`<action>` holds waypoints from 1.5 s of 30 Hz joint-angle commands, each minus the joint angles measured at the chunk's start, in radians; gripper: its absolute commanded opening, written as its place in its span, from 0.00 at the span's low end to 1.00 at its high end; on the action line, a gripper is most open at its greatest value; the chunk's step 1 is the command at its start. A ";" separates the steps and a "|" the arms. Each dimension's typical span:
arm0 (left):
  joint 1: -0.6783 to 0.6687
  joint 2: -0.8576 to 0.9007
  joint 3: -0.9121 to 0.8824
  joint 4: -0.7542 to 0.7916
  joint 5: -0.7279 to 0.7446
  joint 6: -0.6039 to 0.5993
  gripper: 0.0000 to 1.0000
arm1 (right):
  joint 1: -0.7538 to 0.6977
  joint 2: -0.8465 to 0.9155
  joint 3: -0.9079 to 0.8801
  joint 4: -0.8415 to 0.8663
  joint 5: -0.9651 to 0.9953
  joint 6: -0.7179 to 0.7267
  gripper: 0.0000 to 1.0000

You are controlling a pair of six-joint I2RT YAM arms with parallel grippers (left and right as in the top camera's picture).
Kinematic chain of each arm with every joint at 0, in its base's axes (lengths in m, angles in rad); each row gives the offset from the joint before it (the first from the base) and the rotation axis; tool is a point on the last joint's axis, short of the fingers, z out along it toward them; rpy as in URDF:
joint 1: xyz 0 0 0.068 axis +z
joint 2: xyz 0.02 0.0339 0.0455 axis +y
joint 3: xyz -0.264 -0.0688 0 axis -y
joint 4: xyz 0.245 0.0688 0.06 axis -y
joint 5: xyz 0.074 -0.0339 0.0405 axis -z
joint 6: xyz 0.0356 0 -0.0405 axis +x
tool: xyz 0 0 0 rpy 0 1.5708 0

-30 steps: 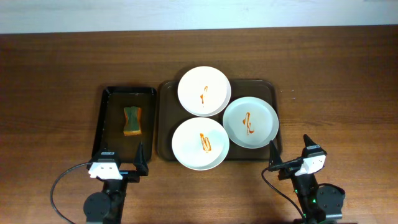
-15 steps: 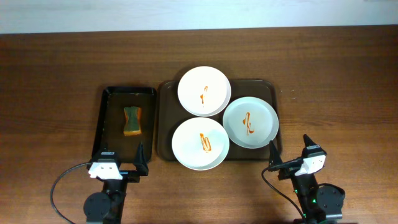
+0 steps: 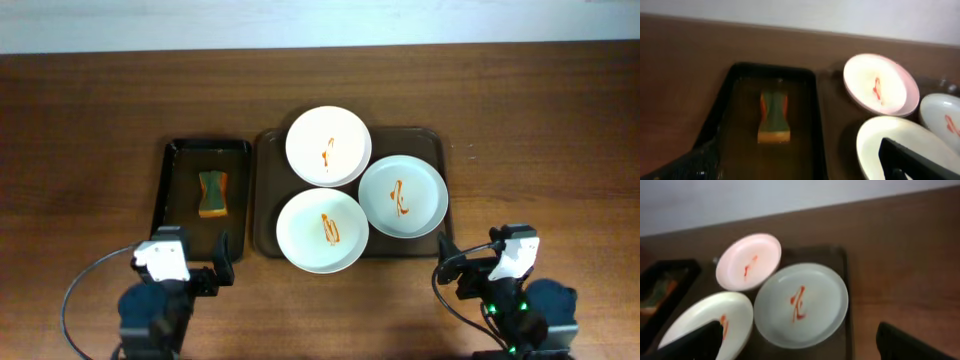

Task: Clean dirty plates on tray and stack at the side
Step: 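Move left gripper to sponge and right gripper to lower-right plate rim, then grasp the sponge with left gripper and the plate rim with right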

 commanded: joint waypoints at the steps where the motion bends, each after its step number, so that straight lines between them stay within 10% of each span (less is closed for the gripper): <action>1: 0.005 0.189 0.156 -0.073 0.005 -0.008 1.00 | 0.007 0.151 0.148 -0.074 -0.033 0.009 0.98; 12: 0.005 0.748 0.614 -0.517 0.039 -0.005 1.00 | 0.007 0.649 0.457 -0.307 -0.199 0.005 1.00; 27: 0.006 1.213 0.688 -0.174 -0.034 -0.005 0.86 | 0.388 1.141 0.457 -0.116 -0.130 0.335 0.50; 45: 0.006 1.358 0.687 -0.073 -0.121 -0.005 0.75 | 0.404 1.399 0.457 0.061 -0.118 0.424 0.04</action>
